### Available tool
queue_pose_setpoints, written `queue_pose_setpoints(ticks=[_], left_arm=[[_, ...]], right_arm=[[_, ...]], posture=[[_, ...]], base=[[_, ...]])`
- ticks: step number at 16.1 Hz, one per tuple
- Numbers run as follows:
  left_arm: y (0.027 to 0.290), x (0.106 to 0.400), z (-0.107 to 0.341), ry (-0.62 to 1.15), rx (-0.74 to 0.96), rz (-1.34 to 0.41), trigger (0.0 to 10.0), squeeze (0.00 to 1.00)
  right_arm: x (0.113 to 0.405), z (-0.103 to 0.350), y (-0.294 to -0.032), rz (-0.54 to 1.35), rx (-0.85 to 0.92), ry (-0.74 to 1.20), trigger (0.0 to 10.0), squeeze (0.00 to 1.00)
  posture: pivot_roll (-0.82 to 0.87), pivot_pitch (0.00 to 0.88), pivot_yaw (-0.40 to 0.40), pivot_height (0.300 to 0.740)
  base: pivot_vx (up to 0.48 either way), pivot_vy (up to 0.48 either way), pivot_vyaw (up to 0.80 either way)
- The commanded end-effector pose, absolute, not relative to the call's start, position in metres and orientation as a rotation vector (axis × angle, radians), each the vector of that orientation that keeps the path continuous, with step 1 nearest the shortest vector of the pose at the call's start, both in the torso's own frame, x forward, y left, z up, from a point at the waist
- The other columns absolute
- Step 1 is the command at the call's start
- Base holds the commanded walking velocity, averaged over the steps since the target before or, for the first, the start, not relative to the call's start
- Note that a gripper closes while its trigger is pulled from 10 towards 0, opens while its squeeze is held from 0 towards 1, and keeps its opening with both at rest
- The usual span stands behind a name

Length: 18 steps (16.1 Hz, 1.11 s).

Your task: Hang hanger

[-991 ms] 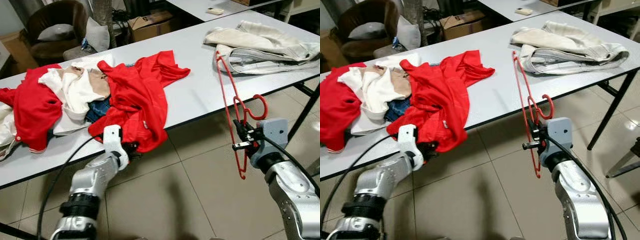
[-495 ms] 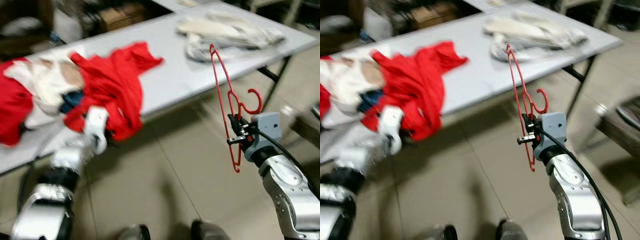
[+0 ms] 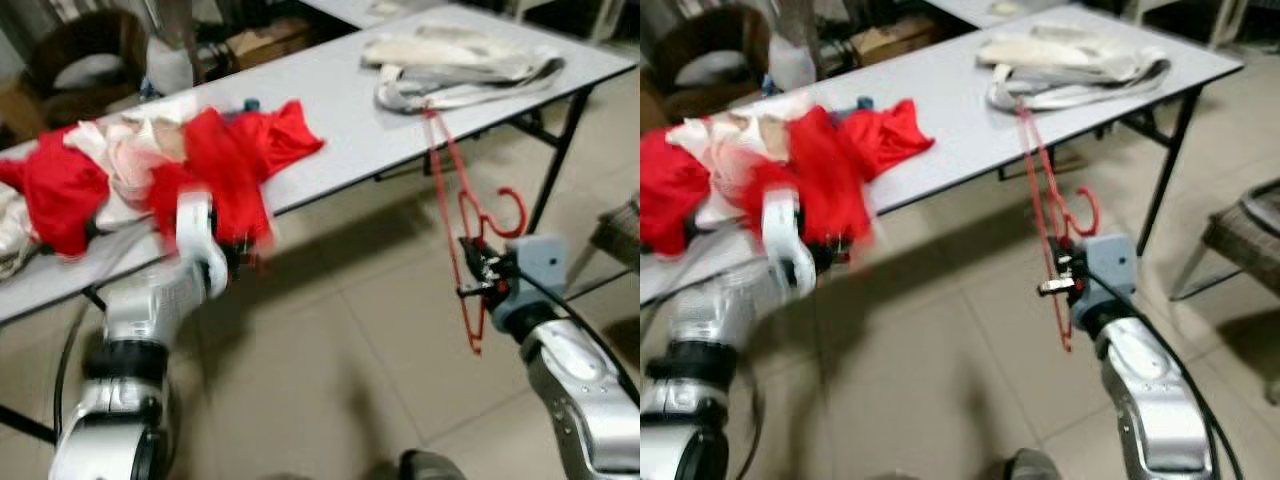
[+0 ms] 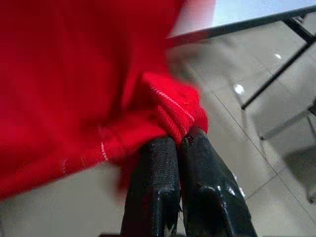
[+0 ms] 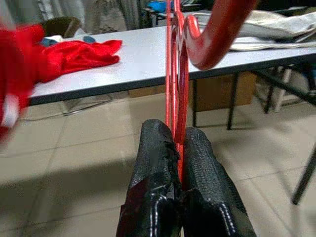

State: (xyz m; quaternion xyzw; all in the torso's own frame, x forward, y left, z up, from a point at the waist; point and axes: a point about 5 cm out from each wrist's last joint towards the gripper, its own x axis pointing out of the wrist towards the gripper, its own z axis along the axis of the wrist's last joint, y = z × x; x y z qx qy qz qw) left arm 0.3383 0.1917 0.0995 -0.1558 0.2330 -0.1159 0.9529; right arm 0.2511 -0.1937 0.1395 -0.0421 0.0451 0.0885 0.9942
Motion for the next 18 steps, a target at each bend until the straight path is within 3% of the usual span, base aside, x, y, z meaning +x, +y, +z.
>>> queue_pose_setpoints(ticks=[1, 3, 7, 10, 11, 12, 16, 18], left_arm=[[0.203, 0.351, 0.132, 0.335, -0.282, -0.200, 0.0, 0.00], [0.209, 0.351, 0.126, 0.370, -0.190, -0.159, 0.0, 0.00], [0.215, 0.354, 0.132, 0.323, -0.182, -0.106, 0.0, 0.00], [0.208, 0.358, 0.142, 0.229, -0.286, -0.104, 0.0, 0.00], [0.201, 0.355, 0.144, 0.183, -0.224, -0.124, 0.3, 0.00], [0.193, 0.350, 0.142, 0.161, -0.118, -0.137, 10.0, 0.00], [0.177, 0.338, 0.144, 0.085, 0.008, -0.168, 10.0, 0.00], [0.172, 0.329, 0.149, 0.006, -0.036, -0.161, 10.0, 0.00]], right_arm=[[0.253, 0.143, -0.189, 0.198, -0.076, 0.076, 10.0, 0.00], [0.257, 0.145, -0.186, 0.229, -0.089, 0.075, 10.0, 0.00], [0.257, 0.146, -0.188, 0.231, -0.092, 0.071, 10.0, 0.00], [0.258, 0.147, -0.186, 0.228, -0.079, 0.068, 10.0, 0.00], [0.260, 0.148, -0.181, 0.233, -0.058, 0.065, 10.0, 0.00], [0.264, 0.149, -0.176, 0.232, -0.048, 0.064, 10.0, 0.00], [0.271, 0.147, -0.171, 0.212, -0.039, 0.078, 10.0, 0.00], [0.275, 0.143, -0.169, 0.215, -0.039, 0.102, 10.0, 0.00]], posture=[[-0.12, 0.000, 0.170, 0.740], [-0.12, 0.000, 0.159, 0.740], [-0.13, 0.000, 0.158, 0.740], [-0.13, 0.000, 0.161, 0.740], [-0.13, 0.000, 0.160, 0.740], [-0.13, 0.000, 0.153, 0.740], [-0.12, 0.000, 0.113, 0.740], [-0.11, 0.000, 0.080, 0.740]], base=[[0.000, 0.000, 0.00], [0.000, 0.000, 0.00], [0.000, 0.000, 0.00], [0.000, 0.000, 0.00], [0.000, 0.000, 0.00], [0.000, 0.000, 0.00], [0.000, 0.000, 0.00], [0.157, 0.000, 0.00]])
